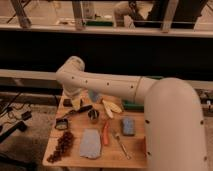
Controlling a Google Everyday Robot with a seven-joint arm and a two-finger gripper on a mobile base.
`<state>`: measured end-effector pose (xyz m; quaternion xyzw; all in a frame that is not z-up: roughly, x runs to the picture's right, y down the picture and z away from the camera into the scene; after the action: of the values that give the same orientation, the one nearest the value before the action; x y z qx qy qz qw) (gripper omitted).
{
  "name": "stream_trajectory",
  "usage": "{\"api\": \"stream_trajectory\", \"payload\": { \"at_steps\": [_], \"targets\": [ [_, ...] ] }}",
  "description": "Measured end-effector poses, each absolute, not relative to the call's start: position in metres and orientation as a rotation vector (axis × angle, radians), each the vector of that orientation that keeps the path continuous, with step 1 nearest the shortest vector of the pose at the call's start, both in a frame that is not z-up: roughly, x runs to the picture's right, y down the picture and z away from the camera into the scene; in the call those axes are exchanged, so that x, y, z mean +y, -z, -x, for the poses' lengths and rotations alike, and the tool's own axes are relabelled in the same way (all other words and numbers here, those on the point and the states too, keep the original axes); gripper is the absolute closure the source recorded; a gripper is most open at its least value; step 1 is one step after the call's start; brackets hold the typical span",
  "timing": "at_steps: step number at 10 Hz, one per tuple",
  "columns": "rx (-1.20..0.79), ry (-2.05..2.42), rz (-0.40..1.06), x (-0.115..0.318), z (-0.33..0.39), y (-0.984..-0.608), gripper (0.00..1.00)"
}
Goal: Wipe red bowl with eraser
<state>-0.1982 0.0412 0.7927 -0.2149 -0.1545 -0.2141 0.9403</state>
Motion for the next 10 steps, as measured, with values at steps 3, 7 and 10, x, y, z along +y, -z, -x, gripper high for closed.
{"api": "stream_trajectory", "payload": {
  "at_steps": [3,7,10],
  "targets": [
    [-0.326,0.412,0.453,0.031,0.218,-0.814,0.2],
    [-0.283,0.338,0.483,0.037,0.225,-0.835,0.2],
    [-0.264,0.325,0.483,0.036,0.227,-0.853,0.2]
  ]
}}
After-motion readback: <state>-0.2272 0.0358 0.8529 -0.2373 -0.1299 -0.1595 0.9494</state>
